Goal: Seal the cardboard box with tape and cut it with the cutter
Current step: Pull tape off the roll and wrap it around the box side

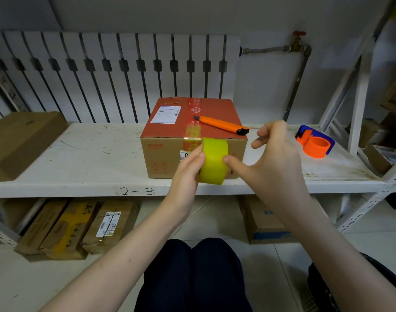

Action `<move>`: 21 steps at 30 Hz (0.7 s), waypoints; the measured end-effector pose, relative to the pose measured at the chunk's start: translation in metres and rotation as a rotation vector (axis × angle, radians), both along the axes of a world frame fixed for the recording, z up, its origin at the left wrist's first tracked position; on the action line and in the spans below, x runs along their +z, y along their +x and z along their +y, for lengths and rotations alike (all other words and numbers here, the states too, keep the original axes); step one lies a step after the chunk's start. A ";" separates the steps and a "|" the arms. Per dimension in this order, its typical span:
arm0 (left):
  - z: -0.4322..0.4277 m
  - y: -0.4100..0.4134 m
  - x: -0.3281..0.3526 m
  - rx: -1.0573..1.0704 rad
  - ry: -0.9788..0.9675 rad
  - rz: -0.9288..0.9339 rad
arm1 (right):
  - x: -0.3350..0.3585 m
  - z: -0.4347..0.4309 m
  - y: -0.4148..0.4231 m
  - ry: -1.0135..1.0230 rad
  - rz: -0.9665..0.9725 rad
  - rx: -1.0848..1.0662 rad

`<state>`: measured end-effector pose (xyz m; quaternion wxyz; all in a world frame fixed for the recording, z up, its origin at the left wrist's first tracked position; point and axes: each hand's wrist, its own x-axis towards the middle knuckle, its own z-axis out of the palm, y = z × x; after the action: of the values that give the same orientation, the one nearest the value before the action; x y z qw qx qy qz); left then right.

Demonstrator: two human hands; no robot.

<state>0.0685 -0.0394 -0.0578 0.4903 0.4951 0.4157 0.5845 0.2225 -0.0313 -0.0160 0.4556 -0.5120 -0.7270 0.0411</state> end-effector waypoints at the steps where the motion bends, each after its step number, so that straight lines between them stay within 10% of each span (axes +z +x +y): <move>1: 0.001 -0.002 0.000 0.010 -0.007 -0.007 | -0.001 0.001 0.003 0.012 0.019 0.011; 15: 0.010 0.025 -0.001 -0.133 0.010 -0.019 | -0.056 0.019 0.030 0.246 -0.278 0.213; 21: 0.025 0.036 -0.008 -0.175 -0.102 -0.076 | -0.063 0.031 0.051 0.097 0.007 0.294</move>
<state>0.1050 -0.0147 -0.0656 0.5795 0.4813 0.3814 0.5359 0.2740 0.0000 -0.0792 0.4716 -0.3772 -0.7936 0.0740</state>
